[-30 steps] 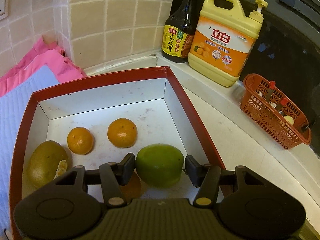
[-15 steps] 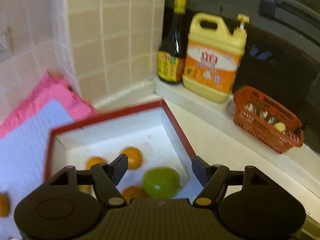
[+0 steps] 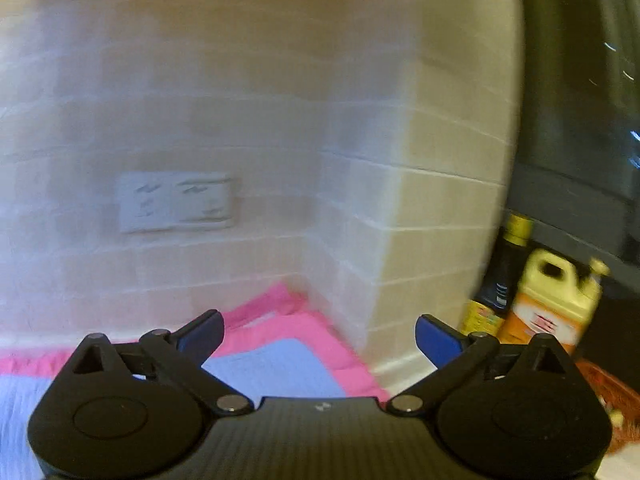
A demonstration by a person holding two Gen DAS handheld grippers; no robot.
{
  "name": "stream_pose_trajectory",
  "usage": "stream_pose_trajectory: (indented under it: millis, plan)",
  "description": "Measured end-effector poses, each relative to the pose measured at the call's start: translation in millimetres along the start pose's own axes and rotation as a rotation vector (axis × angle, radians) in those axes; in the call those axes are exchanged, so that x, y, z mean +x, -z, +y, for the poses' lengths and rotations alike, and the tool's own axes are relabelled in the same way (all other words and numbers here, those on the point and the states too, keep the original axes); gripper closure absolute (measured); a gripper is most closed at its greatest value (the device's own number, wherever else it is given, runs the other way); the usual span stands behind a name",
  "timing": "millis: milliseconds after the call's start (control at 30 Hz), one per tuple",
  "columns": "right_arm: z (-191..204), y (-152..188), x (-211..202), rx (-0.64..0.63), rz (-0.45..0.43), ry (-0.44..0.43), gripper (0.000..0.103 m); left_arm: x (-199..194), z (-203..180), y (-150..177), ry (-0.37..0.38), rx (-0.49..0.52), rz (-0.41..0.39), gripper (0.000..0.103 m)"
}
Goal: Organize fruits
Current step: 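Grasp a yellow apple with the left tool while the right tool grasps a large orange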
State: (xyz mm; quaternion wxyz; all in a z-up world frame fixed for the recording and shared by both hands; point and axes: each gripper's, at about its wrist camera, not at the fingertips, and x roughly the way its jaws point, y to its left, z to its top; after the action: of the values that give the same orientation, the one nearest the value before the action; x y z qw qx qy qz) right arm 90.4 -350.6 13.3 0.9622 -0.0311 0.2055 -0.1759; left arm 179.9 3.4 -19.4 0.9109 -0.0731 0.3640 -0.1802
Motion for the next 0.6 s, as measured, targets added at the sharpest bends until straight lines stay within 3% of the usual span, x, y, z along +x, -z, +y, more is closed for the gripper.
stream_pose_trajectory:
  millis: [167,333,600]
  plan:
    - [20.2,21.1,38.4,0.094,0.199,-0.179,0.0,20.6,6.2,0.2,0.037,0.057,0.04,0.027]
    - [34.1,58.9,67.6,0.155,0.355,-0.228,0.0,65.0,-3.8,5.2,0.123,0.15,0.131,0.025]
    - [81.2,115.4,78.2,0.124,0.491,-0.282,0.001,141.3,-39.3,15.3,0.15,0.391,0.242,0.025]
